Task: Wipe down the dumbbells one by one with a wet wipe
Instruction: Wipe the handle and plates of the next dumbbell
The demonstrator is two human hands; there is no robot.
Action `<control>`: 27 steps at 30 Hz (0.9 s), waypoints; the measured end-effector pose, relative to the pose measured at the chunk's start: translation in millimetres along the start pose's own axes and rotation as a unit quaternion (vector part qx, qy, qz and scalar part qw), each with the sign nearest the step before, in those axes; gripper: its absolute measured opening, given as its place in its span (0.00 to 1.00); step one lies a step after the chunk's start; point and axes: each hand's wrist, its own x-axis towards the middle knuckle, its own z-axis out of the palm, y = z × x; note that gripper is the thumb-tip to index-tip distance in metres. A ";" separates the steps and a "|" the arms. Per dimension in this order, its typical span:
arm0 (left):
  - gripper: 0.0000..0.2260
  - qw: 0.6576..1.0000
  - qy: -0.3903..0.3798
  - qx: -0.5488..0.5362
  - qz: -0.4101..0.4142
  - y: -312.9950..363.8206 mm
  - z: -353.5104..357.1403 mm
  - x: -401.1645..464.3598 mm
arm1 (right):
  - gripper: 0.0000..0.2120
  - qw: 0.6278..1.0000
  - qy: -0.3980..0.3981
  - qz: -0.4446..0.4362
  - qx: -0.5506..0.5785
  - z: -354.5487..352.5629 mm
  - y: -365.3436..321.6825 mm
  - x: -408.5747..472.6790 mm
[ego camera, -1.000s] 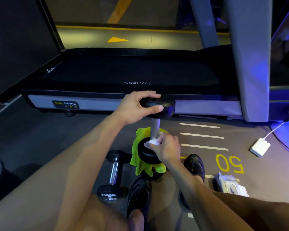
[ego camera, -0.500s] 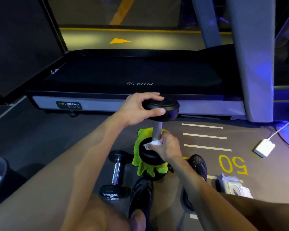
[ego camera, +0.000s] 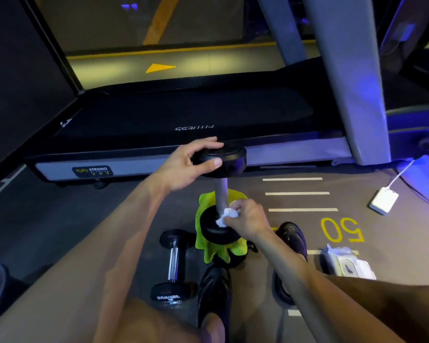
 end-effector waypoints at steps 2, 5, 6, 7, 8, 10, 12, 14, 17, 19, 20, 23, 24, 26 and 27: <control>0.17 1.000 0.005 0.004 0.004 -0.9 0.1 -0.8 | 0.10 0.997 -0.036 0.060 0.012 -5.2 -12.3 -1.5; 0.17 1.000 0.006 0.007 0.010 -1.3 2.1 -1.7 | 0.06 0.994 -0.040 0.090 0.046 -6.2 -22.4 -0.6; 0.17 1.000 0.005 0.007 0.010 -1.1 3.4 -1.9 | 0.09 0.993 -0.031 0.097 0.067 -2.4 -23.2 -0.3; 0.17 1.000 0.006 0.007 0.009 -0.7 4.7 -1.8 | 0.11 0.990 -0.015 0.104 0.099 2.0 -24.7 -0.8; 0.17 1.000 0.008 0.008 0.009 -0.4 5.5 -1.8 | 0.11 0.985 0.001 0.108 0.138 6.4 -24.9 -0.2; 0.17 1.000 0.017 0.013 0.007 -0.5 5.1 -2.0 | 0.13 0.970 0.041 0.094 0.220 11.5 -27.6 2.1; 0.17 1.000 0.020 0.012 0.005 -1.3 1.9 -2.3 | 0.12 0.959 0.096 0.029 0.267 11.4 -29.2 7.7; 0.18 1.000 0.017 0.005 0.001 -1.5 -0.9 -2.5 | 0.10 0.958 0.126 -0.035 0.256 9.9 -25.7 12.4; 0.17 1.000 0.011 -0.001 -0.003 -0.9 -0.8 -2.0 | 0.10 0.973 0.062 -0.027 0.220 13.9 -5.0 10.5; 0.17 1.000 0.011 -0.001 -0.002 0.4 0.4 -1.2 | 0.10 0.987 0.024 -0.012 0.156 13.3 4.7 10.2; 0.17 1.000 0.011 0.000 -0.001 0.8 0.8 -0.6 | 0.10 0.990 0.022 -0.009 0.136 10.1 4.0 13.6; 0.16 1.000 0.011 0.006 -0.004 1.9 0.4 -2.6 | 0.04 0.971 0.040 -0.010 0.235 -0.8 -15.9 20.8; 0.16 1.000 0.011 0.006 -0.004 2.8 -0.1 -3.5 | 0.02 0.954 0.052 -0.022 0.293 -1.8 -23.1 22.8; 0.16 1.000 0.008 0.001 -0.006 4.3 -0.9 -5.0 | 0.03 0.928 0.084 -0.023 0.361 1.6 -30.2 23.7; 0.16 1.000 0.006 -0.001 -0.009 5.1 -0.7 -5.2 | 0.06 0.925 0.090 -0.009 0.368 5.2 -27.1 22.3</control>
